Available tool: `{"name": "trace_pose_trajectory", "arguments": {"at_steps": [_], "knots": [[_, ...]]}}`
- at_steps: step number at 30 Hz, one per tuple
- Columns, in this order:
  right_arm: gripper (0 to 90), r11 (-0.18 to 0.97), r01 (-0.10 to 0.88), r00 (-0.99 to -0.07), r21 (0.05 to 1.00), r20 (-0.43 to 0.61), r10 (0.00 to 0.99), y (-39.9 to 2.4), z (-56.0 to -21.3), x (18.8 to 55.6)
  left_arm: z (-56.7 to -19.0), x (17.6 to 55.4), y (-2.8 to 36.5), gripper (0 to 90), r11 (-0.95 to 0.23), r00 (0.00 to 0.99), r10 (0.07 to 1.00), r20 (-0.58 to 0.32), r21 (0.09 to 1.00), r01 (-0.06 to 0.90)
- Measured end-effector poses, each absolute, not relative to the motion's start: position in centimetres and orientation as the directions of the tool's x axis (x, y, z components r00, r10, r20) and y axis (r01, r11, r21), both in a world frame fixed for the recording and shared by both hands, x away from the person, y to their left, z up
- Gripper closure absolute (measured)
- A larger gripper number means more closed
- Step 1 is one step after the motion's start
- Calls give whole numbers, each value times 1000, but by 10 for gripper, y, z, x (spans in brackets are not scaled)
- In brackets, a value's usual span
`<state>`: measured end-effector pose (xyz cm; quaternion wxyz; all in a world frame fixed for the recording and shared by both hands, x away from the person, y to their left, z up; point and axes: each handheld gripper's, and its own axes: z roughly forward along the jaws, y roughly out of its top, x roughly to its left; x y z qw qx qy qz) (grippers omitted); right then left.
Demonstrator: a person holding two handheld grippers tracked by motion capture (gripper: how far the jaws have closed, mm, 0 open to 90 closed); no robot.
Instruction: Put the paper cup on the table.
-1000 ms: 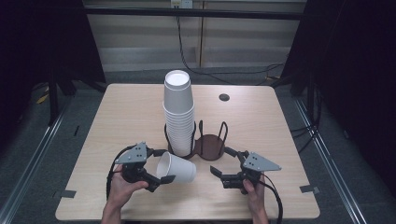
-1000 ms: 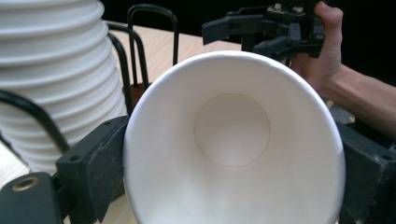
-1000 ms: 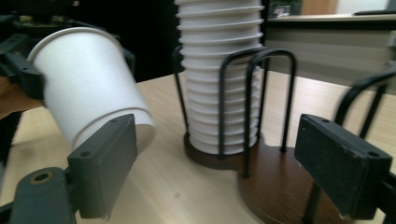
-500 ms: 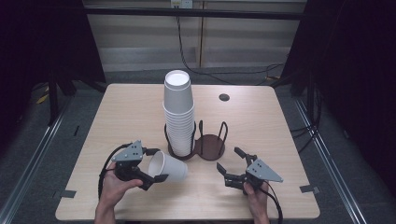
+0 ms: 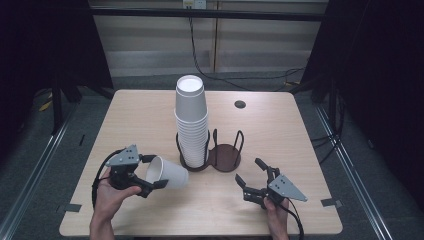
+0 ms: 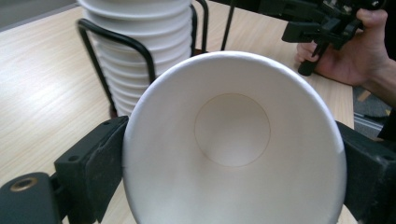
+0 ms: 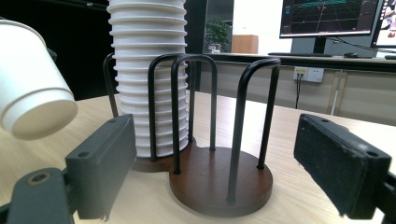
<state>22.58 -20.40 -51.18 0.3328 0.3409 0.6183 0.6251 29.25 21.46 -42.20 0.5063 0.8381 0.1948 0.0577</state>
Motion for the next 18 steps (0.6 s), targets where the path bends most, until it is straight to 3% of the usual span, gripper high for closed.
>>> {"name": "trace_pose_trajectory", "arguments": {"at_steps": [18], "knots": [[131, -17, 19, -544, 1000, 25, 838, -204, -512, 227, -408, 317, 235, 87, -498, 848, 528, -43, 793, 351]]}}
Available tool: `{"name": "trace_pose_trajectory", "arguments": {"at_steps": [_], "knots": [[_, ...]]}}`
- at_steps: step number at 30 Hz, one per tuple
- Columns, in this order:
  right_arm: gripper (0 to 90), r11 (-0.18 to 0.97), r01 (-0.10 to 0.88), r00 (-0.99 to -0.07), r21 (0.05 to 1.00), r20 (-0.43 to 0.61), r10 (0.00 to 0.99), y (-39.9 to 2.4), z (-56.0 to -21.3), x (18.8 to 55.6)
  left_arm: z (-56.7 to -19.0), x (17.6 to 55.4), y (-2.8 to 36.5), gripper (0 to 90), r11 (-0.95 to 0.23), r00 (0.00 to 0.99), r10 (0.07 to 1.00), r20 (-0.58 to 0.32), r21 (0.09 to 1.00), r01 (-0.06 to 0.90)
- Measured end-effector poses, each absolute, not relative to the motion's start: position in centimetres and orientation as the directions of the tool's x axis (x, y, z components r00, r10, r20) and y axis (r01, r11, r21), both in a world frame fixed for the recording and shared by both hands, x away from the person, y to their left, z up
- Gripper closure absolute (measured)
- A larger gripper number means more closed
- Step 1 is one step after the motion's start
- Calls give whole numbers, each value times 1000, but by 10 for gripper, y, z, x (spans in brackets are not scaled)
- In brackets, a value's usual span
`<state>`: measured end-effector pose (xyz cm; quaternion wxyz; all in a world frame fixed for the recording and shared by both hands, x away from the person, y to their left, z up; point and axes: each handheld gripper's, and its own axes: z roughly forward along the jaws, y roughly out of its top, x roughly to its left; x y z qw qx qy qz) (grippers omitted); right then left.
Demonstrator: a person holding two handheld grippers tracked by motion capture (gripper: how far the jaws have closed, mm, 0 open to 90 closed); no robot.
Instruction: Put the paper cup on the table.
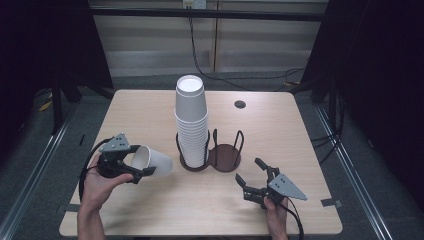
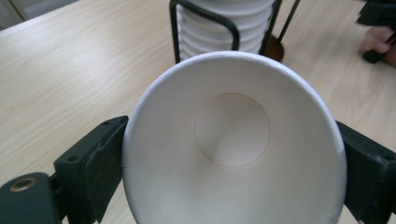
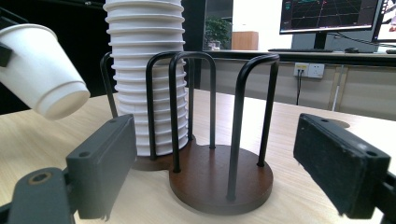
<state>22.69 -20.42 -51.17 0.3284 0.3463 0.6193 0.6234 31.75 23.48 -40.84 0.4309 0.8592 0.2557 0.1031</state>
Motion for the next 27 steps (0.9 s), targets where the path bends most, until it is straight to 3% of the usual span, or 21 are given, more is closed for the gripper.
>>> {"name": "trace_pose_trajectory", "arguments": {"at_steps": [13, 27], "knots": [[132, -17, 20, -548, 1000, 25, 836, -204, -512, 227, -393, 339, 234, 87, -577, 837, 547, 5, 727, 373], [132, -16, 19, -552, 1000, 24, 834, -204, -512, 227, -395, 359, 222, 85, -695, 834, 548, 63, 590, 412]]}}
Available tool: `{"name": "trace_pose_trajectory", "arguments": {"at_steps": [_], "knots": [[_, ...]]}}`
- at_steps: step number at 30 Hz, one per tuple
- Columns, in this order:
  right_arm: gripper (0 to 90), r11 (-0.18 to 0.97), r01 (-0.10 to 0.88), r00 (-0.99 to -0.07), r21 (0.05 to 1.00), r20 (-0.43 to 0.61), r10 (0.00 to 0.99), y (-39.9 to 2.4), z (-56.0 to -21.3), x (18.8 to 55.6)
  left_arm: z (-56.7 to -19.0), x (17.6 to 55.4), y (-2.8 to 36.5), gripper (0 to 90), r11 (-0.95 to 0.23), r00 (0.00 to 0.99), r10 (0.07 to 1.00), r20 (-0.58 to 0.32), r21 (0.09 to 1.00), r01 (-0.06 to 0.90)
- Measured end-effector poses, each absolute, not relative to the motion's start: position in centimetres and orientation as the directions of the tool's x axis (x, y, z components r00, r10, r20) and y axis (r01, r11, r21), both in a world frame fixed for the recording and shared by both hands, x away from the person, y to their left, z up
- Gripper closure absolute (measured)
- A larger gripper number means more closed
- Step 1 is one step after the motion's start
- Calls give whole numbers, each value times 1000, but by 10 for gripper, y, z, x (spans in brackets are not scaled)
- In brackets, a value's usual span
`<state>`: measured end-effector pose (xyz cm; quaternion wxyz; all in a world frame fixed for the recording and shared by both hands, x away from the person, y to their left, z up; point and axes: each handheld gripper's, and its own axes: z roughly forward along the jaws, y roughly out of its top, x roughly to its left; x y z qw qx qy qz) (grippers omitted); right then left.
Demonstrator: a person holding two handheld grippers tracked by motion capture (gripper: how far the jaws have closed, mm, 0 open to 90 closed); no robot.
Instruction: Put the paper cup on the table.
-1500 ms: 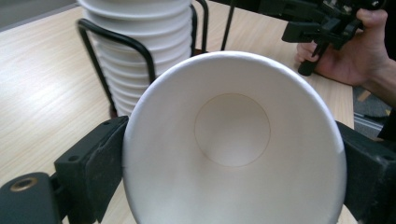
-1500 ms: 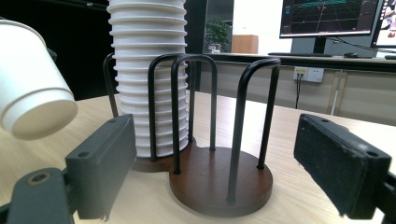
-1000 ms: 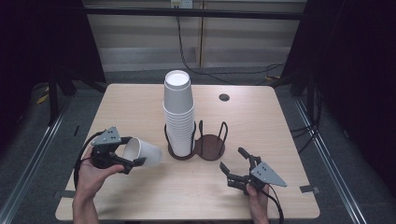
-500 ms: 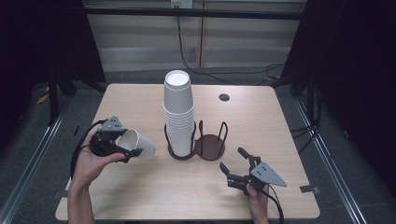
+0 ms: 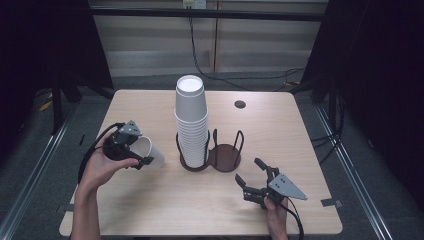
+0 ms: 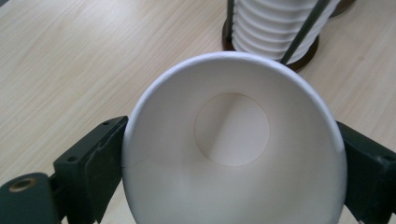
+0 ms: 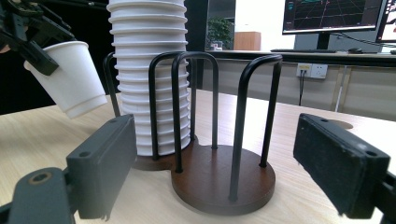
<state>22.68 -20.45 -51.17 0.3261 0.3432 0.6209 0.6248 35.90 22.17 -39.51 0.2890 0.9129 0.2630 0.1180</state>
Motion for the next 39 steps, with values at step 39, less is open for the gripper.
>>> {"name": "trace_pose_trajectory", "arguments": {"at_steps": [39], "knots": [[132, -16, 20, -554, 1000, 25, 832, -205, -512, 227, -414, 397, 191, 49, -835, 865, 485, 126, 362, 415]]}}
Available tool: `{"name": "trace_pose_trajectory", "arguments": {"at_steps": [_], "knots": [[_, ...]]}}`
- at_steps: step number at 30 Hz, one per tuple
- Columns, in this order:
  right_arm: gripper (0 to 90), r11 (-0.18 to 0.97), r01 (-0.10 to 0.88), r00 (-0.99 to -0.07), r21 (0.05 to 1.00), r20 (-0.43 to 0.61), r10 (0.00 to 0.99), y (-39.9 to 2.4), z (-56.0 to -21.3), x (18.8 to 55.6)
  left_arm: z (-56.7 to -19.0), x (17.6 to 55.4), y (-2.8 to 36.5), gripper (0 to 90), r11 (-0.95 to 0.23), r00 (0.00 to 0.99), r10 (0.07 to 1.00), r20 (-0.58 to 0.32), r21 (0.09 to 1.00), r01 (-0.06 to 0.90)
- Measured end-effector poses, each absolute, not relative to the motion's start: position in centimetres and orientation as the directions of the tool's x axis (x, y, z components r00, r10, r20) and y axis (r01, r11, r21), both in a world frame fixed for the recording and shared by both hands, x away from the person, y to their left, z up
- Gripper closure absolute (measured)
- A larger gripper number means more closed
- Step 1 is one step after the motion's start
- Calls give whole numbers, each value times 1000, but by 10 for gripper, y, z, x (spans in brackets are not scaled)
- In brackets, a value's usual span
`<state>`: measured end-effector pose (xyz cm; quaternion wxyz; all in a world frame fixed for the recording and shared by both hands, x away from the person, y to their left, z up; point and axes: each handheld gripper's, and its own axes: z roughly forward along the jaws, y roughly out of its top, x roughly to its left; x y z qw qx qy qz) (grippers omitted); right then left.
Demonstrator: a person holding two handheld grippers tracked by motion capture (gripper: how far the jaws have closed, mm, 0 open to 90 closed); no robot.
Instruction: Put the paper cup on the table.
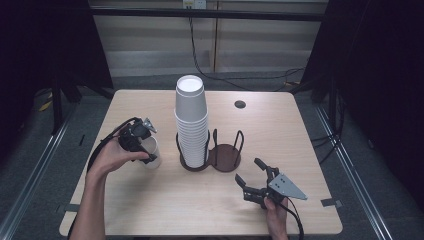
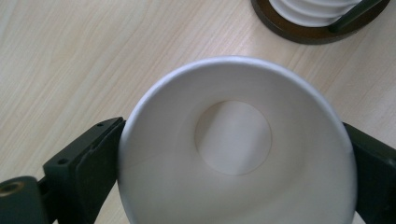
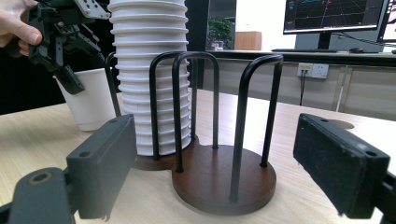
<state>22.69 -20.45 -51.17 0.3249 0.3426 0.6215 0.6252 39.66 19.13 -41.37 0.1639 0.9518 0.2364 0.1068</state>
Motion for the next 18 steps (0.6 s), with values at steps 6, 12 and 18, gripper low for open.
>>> {"name": "trace_pose_trajectory", "arguments": {"at_steps": [6, 12, 18], "knots": [[132, -16, 20, -554, 1000, 25, 832, -205, -512, 227, -416, 397, 184, 40, -848, 868, 472, 150, 346, 401], [132, -17, 19, -554, 1000, 25, 832, -205, -512, 227, -423, 399, 180, 30, -857, 869, 469, 159, 321, 404], [132, -16, 19, -554, 1000, 24, 832, -204, -512, 227, -429, 400, 185, 29, -842, 862, 490, 133, 330, 427]]}}
